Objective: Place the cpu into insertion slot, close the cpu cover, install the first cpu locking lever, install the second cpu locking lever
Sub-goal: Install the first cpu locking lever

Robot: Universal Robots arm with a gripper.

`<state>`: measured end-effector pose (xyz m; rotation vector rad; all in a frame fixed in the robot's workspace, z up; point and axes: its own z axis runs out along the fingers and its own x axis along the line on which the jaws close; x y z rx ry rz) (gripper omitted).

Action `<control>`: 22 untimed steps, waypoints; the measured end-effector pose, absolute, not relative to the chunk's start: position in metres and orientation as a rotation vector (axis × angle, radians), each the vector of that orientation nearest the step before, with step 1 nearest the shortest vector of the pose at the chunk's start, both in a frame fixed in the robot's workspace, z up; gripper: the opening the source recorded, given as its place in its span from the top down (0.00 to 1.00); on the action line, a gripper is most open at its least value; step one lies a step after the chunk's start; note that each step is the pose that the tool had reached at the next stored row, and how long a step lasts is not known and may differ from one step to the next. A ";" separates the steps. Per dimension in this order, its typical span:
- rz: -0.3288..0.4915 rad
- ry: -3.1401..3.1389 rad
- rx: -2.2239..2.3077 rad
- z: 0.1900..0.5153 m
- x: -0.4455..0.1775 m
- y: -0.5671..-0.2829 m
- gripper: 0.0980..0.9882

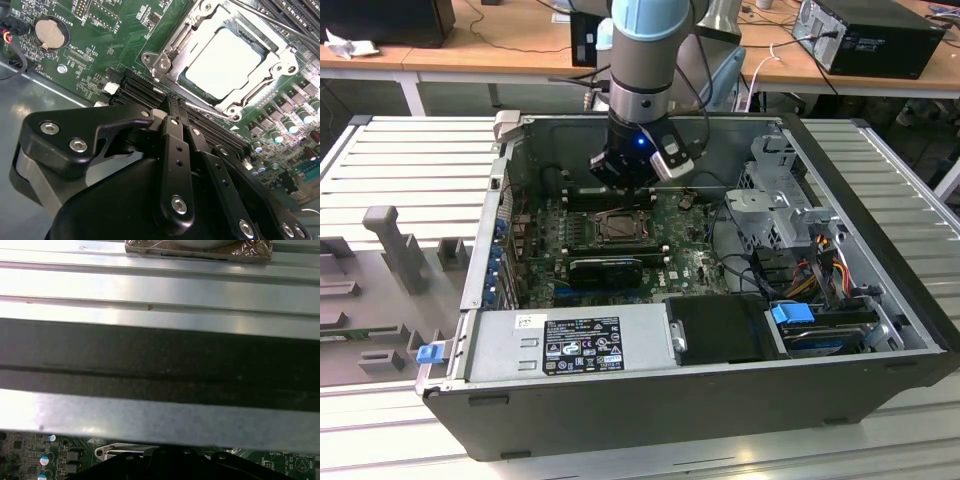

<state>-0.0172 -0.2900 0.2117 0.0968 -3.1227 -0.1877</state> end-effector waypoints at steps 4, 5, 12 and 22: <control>-0.187 -3.123 0.097 0.208 -0.017 -0.290 0.99; -0.187 -3.123 0.097 0.207 -0.017 -0.290 0.99; -0.179 -3.123 0.097 0.204 -0.017 -0.290 0.99; -0.159 -3.124 0.096 0.201 -0.016 -0.290 0.99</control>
